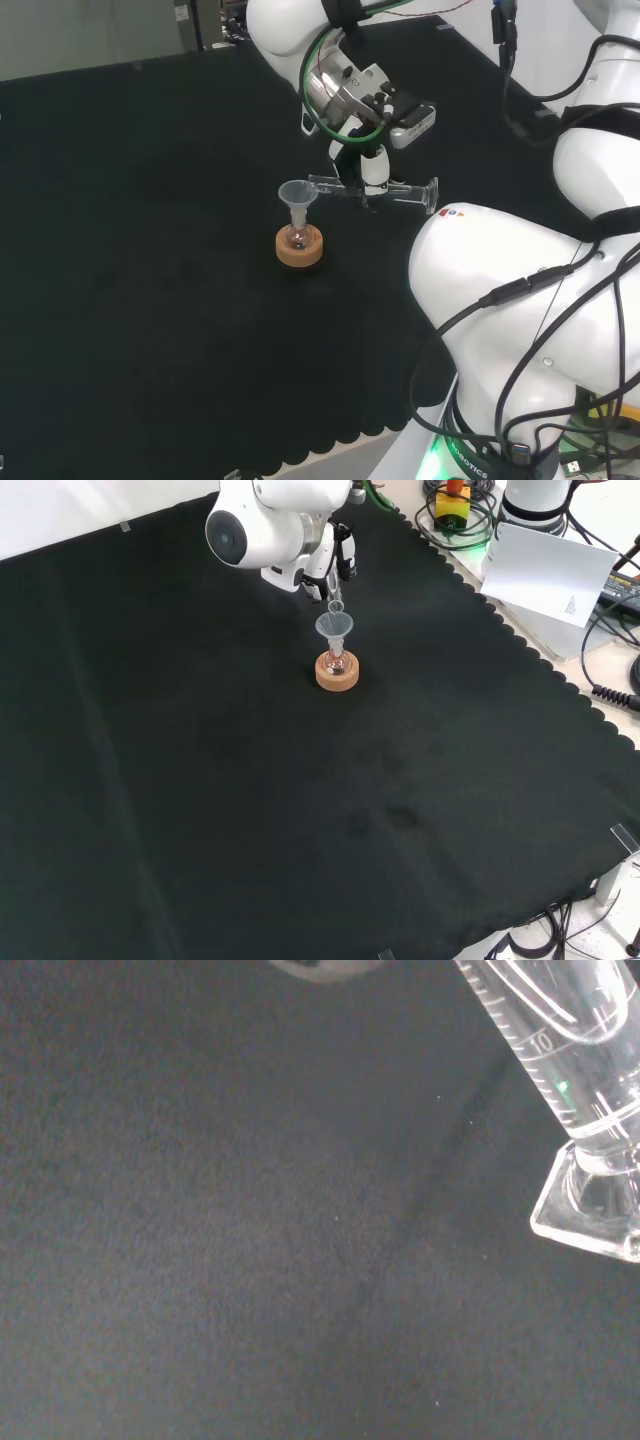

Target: Pour the water from the graduated cylinder into the round-bottom flask.

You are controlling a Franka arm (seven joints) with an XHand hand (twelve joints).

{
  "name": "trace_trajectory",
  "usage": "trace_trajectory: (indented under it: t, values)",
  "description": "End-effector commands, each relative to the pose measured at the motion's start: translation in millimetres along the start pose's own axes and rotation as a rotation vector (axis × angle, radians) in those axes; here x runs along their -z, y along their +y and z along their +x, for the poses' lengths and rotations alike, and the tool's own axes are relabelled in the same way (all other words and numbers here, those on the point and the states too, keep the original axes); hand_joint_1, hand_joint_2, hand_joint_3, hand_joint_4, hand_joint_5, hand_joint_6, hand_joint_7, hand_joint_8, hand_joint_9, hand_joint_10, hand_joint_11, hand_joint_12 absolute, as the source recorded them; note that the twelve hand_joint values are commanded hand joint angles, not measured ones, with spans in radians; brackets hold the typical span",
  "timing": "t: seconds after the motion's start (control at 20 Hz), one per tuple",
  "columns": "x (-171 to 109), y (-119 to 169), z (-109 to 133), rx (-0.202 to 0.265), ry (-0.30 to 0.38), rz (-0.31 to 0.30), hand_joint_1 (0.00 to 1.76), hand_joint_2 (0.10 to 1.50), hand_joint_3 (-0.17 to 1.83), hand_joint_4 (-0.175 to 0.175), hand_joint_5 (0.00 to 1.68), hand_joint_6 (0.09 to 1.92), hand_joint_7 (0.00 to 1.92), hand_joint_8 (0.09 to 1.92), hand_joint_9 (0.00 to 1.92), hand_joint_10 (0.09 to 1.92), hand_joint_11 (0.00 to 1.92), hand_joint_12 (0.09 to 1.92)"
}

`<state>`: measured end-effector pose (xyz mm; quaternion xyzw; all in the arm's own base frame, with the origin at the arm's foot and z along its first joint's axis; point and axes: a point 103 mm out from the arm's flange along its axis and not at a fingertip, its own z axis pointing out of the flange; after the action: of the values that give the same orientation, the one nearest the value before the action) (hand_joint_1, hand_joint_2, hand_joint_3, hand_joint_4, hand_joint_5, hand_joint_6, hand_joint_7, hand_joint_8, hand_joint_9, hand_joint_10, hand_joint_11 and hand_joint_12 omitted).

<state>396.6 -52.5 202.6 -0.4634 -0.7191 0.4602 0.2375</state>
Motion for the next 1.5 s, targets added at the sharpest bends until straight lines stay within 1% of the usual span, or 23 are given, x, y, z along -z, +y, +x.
trace_trajectory:
  t: [0.05,0.2,0.5,0.7,1.0,1.15,1.5]
  values:
    - [5,-3,2,-0.032,-0.004,0.049,1.4,1.04,0.0,-0.175,1.07,0.84,0.99,0.97,1.24,0.64,1.22,0.79]
    - [6,-3,3,-0.036,0.005,0.07,1.4,1.04,0.0,-0.175,1.07,0.84,0.99,0.96,1.24,0.64,1.23,0.79]
    - [9,-6,2,-0.043,0.015,0.083,1.4,1.04,0.0,-0.175,1.07,0.84,0.99,0.96,1.24,0.64,1.23,0.79]
    - [7,-9,-4,-0.044,0.018,0.078,1.4,1.04,0.0,-0.175,1.07,0.84,0.99,0.96,1.24,0.64,1.23,0.79]
    - [14,-9,0,-0.056,0.009,0.102,1.4,1.04,0.0,-0.175,1.07,0.84,0.99,0.96,1.24,0.64,1.23,0.79]
    - [13,-13,-3,-0.051,0.014,0.096,1.4,1.04,0.0,-0.175,1.07,0.84,0.99,0.96,1.24,0.64,1.23,0.79]
    - [14,-14,-4,-0.056,0.014,0.109,1.4,1.04,0.0,-0.175,1.07,0.84,0.99,0.96,1.24,0.64,1.23,0.79]
